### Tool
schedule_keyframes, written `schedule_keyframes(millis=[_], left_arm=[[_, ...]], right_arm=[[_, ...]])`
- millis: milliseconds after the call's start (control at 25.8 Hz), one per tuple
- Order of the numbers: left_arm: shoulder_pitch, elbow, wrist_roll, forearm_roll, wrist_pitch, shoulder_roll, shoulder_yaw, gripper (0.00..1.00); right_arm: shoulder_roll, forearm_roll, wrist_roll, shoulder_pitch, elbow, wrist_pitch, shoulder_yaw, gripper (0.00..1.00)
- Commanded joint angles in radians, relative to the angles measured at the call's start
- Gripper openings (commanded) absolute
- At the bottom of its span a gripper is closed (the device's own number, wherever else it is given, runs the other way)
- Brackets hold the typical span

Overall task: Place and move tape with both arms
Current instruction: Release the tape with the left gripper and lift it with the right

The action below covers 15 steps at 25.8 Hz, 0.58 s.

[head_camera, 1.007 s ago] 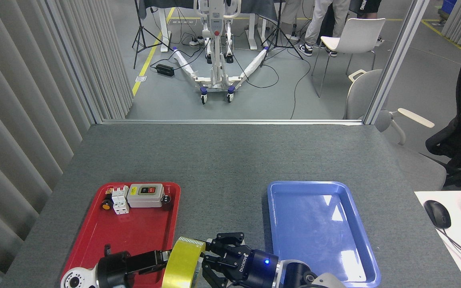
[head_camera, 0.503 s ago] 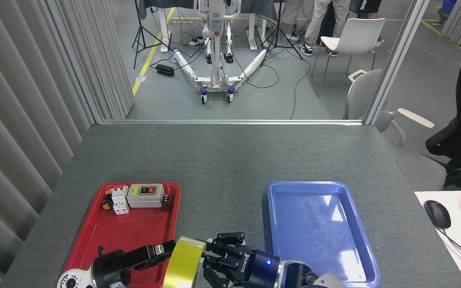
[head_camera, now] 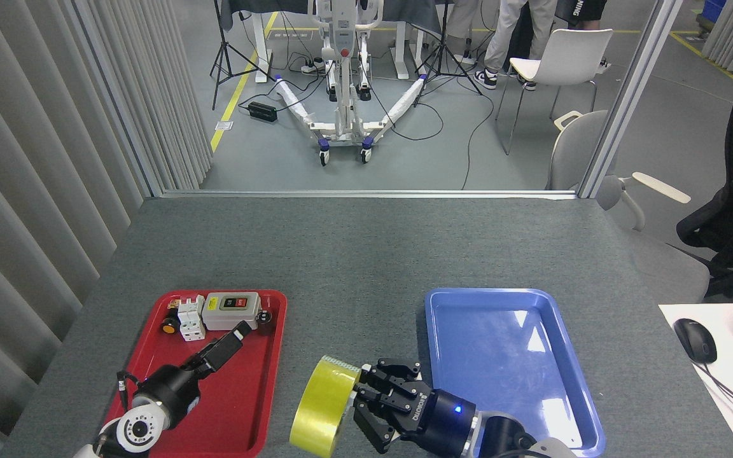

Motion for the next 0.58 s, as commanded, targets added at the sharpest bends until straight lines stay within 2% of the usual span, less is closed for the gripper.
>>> schedule_keyframes(millis=[0,39,116,271,387,542], left_arm=[[-0.005,-0.052,0.238,-0.327,0.275,-0.029,-0.074,0.91],[-0.003,-0.054,0.266,-0.335,0.338,-0.031,-0.094,0.93],[0.006,-0.068,0.272,-0.333,0.368,-0.031,-0.101,0.98],[0.028,-0.081,0.284,-0.335,0.282,-0.032,-0.095,0.99],[0.045,-0.088,0.302,-0.335,0.249,-0.034,-0.075,0.99],[0.063,-0.089,0.411,-0.350,0.218,-0.041,-0.060,0.99]], right_arm=[[-0.002,-0.004,0.068,0.028,-0.002,0.084,-0.127,0.14],[-0.002,-0.005,0.105,0.034,-0.003,0.131,-0.158,0.14],[0.003,-0.007,0.167,0.034,-0.002,0.236,-0.193,0.14],[0.001,-0.015,0.283,0.015,-0.003,0.469,-0.213,0.15],[-0.014,-0.048,0.410,-0.029,-0.003,0.612,-0.210,0.15],[-0.096,-0.114,0.501,-0.050,-0.003,0.701,-0.196,0.16]])
